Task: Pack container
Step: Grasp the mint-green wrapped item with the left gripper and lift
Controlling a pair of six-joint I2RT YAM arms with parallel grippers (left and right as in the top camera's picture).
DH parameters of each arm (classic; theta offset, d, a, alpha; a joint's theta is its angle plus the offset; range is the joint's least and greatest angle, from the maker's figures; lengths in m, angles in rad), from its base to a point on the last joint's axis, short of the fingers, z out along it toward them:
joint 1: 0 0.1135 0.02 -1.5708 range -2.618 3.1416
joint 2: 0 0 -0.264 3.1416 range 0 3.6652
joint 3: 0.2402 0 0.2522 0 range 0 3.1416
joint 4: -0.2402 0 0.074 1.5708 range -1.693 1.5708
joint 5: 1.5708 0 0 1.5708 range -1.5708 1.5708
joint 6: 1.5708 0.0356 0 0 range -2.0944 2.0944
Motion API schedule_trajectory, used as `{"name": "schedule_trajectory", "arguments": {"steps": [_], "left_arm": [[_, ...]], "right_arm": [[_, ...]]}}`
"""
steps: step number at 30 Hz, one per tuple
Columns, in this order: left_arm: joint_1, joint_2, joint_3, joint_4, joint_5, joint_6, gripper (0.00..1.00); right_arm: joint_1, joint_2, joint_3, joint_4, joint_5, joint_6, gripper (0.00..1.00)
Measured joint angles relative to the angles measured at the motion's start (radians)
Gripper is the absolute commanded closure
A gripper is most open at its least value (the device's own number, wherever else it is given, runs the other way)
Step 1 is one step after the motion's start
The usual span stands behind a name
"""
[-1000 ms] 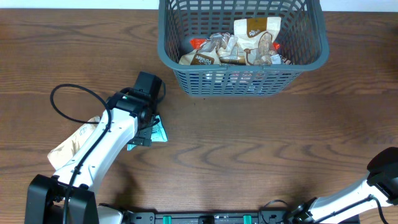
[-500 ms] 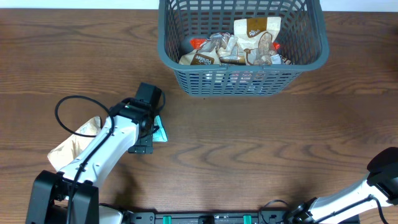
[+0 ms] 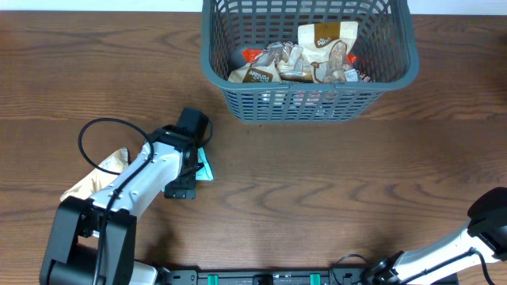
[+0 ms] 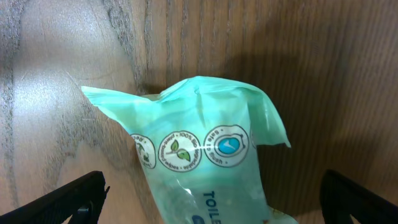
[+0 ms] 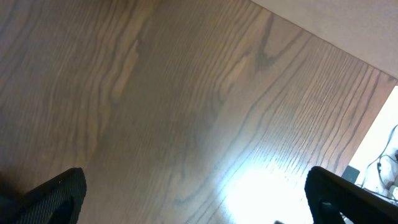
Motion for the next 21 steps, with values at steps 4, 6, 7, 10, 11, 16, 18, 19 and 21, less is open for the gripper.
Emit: {"name": "schedule_trajectory", "arguments": {"steps": [4, 6, 7, 10, 11, 16, 18, 19, 21], "left_arm": [[0.000, 0.001, 0.000, 0.000, 0.000, 0.000, 0.01], [0.000, 0.005, 0.000, 0.004, 0.000, 0.000, 0.01], [0.000, 0.009, 0.000, 0.006, 0.000, 0.000, 0.01], [0.000, 0.026, 0.000, 0.007, 0.000, 0.000, 0.01], [0.000, 0.031, 0.000, 0.007, 0.000, 0.000, 0.01], [0.000, 0.039, 0.000, 0.007, 0.000, 0.000, 0.04], [0.000, 0.039, 0.000, 0.007, -0.001, -0.001, 0.05], [0.000, 0.039, 0.000, 0.007, -0.001, 0.000, 0.05], [0.000, 0.039, 0.000, 0.007, -0.001, 0.000, 0.05]], "right_arm": [[0.000, 0.000, 0.000, 0.000, 0.000, 0.000, 0.01], [0.000, 0.000, 0.000, 0.000, 0.000, 0.000, 0.01], [0.000, 0.000, 0.000, 0.000, 0.000, 0.000, 0.01], [0.000, 0.000, 0.000, 0.000, 0.000, 0.000, 0.01], [0.000, 0.000, 0.000, 0.000, 0.000, 0.000, 0.01], [0.000, 0.000, 0.000, 0.000, 0.000, 0.000, 0.01], [0.000, 0.000, 0.000, -0.001, 0.000, 0.000, 0.01], [0.000, 0.000, 0.000, -0.002, 0.000, 0.000, 0.01], [0.000, 0.000, 0.000, -0.004, 0.000, 0.000, 0.01]]}}
